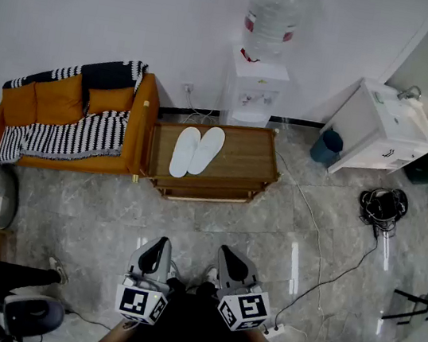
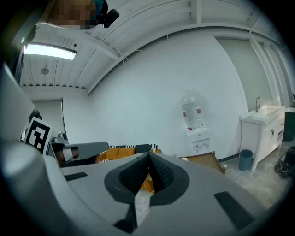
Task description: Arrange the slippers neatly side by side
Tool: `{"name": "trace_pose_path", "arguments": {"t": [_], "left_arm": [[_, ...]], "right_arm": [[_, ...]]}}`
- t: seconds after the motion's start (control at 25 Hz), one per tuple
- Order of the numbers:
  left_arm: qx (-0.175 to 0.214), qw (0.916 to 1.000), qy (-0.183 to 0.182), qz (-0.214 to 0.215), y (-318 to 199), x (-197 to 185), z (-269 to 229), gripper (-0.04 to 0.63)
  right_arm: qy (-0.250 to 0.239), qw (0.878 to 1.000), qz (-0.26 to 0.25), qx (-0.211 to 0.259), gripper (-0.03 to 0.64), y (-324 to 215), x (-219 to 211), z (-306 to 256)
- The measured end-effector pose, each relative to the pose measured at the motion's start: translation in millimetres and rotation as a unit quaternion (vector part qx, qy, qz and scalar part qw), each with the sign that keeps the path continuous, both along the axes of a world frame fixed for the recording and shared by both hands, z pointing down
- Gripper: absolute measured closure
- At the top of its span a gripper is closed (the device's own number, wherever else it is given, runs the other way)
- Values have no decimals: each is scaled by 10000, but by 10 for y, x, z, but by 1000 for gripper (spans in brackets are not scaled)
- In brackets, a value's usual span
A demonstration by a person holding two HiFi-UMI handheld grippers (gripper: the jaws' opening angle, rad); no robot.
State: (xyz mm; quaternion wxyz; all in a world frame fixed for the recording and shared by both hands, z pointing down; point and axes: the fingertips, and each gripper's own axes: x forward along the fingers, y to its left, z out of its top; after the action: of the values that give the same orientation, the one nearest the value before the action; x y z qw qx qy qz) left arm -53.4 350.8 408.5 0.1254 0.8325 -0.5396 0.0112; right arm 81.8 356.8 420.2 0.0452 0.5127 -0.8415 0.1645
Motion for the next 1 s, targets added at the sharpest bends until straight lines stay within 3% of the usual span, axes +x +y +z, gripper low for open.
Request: {"name": "trace_pose_path", "arguments": {"t": [0.52, 1.0], "left_arm": [[53, 9999, 43, 93, -58, -230, -32, 583], [3, 9996, 149, 223, -12, -794, 0, 583]], "right_arm": [[-103, 9999, 75, 64, 604, -74, -241, -41], [10, 9997, 227, -13, 604, -57, -803, 7]]}}
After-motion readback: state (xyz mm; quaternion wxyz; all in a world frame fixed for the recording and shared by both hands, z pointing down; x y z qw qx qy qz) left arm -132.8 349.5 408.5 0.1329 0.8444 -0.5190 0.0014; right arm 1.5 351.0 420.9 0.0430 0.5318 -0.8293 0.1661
